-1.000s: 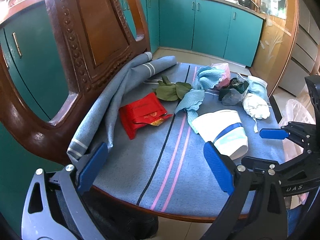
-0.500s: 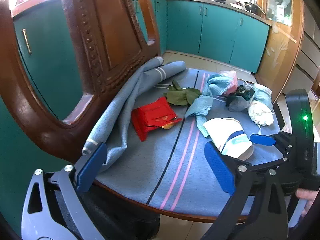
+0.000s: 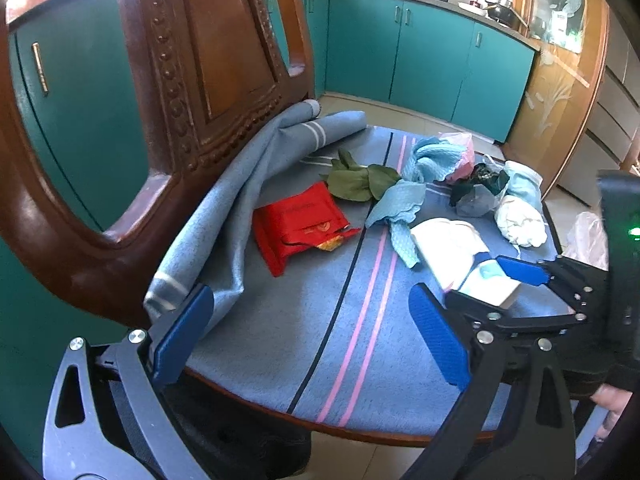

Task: Collect trash
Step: 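Grasp the red snack packet with the left tool while the right holds the cup, then lift the paper cup and red packet off the seat with both tools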

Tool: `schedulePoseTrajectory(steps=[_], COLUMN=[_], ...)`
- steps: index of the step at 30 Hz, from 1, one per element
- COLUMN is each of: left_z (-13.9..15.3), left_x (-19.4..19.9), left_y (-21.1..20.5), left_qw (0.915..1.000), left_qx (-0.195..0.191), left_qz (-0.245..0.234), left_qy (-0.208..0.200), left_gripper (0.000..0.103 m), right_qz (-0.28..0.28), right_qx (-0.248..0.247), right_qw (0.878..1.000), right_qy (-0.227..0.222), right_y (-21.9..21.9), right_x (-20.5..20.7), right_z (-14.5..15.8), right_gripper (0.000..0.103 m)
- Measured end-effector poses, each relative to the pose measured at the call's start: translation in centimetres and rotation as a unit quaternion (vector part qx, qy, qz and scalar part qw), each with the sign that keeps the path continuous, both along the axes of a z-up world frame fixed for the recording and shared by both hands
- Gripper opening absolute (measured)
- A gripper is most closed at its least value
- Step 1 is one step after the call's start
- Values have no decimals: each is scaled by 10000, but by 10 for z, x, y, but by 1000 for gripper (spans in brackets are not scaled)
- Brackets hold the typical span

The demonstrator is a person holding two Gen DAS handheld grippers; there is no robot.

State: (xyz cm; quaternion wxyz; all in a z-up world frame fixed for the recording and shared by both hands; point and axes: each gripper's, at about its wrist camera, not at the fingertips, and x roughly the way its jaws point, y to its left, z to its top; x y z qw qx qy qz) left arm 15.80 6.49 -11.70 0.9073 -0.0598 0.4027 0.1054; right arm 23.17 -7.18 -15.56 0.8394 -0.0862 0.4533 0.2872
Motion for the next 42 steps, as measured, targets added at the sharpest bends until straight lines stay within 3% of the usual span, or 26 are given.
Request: schedulePoseTrajectory(steps=[1,2,6,8,12,15,16,18,20,22,27,29,32,36,41,42], left_z=[0,0,-6,-13,-36,-56,-58,-58,-58,-56,-50,-46,-39,-28,-32,-35], left_x=[3,10,47,70,108,121,123,127,128,125,114,109,96,69,43,40], left_y=[-1,-3,-16,-17,-11,-10,-9,-2,1,1,8,15,21,14,-13,-16], left_qw=[10000,9997,9897,9802,9615,9488,9492,9539,9569,9575,9619,9666,9740,9774,9732,9717], left_qx=[30,166,981,1339,1465,1607,1638,1344,1266,1227,1240,999,615,658,501,502], left_qz=[-58,-185,-1023,-1361,-1801,-1970,-1953,-1936,-1839,-1870,-1740,-1707,-1653,-1643,-1912,-1962], left_qy=[-26,-45,188,525,1473,1874,1845,1859,1856,1819,1707,1632,1420,1158,1173,1216], left_gripper=[93,83,82,84,89,92,95,95,90,79,33,25,23,23,26,31], right_qz=[-43,-73,-234,-350,-478,-527,-532,-515,-459,-414,-331,-313,-306,-292,-282,-268], right_qx=[45,97,227,237,344,412,412,419,420,406,382,350,301,224,50,0], right_qw=[10000,9999,9995,9991,9982,9977,9977,9977,9980,9982,9986,9988,9990,9993,9996,9996], right_qy=[20,37,29,-21,-79,-97,-104,-108,-126,-145,-172,-164,-143,-102,-44,-24], right_y=[-5,-11,-37,-50,-70,-79,-79,-79,-78,-76,-71,-69,-67,-64,-59,-57], right_x=[1,0,0,-1,-1,-3,-3,-4,-6,-7,-11,-10,-10,-9,-8,-7], right_z=[3,5,15,19,27,30,30,31,32,33,34,32,30,26,20,18], right_gripper=[73,73,73,73,73,73,73,73,73,73,73,73,73,73,73,73])
